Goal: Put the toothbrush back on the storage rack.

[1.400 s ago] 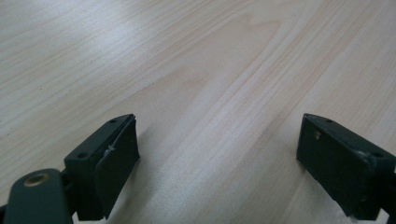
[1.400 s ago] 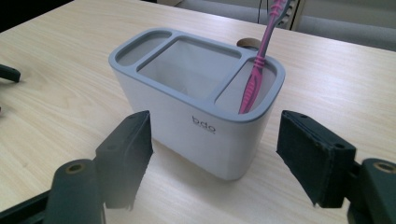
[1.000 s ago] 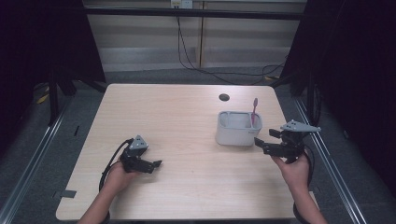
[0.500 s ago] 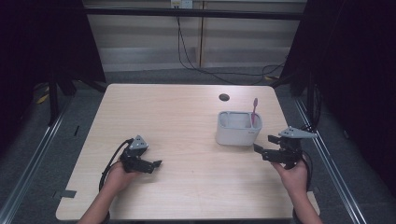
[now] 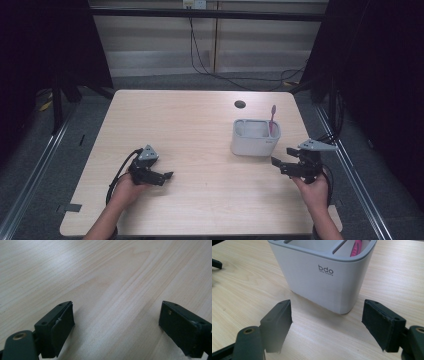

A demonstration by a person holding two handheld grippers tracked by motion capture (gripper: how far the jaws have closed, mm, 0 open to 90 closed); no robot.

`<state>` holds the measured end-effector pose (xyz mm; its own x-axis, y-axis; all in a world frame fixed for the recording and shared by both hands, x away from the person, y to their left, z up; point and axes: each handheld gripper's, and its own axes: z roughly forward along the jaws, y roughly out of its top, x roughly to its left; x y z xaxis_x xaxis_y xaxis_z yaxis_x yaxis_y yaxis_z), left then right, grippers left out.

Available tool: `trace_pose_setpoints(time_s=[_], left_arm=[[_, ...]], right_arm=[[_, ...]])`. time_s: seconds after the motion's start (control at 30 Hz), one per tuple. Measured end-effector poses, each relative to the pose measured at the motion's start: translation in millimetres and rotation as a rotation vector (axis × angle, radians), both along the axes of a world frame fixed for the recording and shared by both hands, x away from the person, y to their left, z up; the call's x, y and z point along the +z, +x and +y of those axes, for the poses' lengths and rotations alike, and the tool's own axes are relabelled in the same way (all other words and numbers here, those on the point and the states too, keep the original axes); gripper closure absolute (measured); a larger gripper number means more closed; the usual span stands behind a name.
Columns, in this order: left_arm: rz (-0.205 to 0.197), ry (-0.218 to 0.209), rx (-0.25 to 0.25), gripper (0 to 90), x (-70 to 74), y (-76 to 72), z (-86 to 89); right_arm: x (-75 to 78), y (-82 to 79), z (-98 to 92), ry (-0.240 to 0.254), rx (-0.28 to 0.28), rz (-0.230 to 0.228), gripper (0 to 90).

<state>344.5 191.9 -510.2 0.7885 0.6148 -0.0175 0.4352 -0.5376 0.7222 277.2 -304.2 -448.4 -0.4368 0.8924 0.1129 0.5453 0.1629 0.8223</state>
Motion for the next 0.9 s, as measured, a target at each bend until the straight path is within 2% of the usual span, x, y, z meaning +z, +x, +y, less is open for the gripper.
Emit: trace_pose_setpoints(time_s=[0.7, 0.9], left_arm=[[0.001, 0.0, 0.001, 12.3, 0.0, -0.2, 0.0], [0.0, 0.0, 0.0, 12.3, 0.0, -0.1, 0.0]], right_arm=[[-16.3, -2.6, 4.1, -0.025, 0.024, 0.02, 22.7], [-19.3, -2.7, 6.9, -0.055, 0.037, 0.02, 22.1]])
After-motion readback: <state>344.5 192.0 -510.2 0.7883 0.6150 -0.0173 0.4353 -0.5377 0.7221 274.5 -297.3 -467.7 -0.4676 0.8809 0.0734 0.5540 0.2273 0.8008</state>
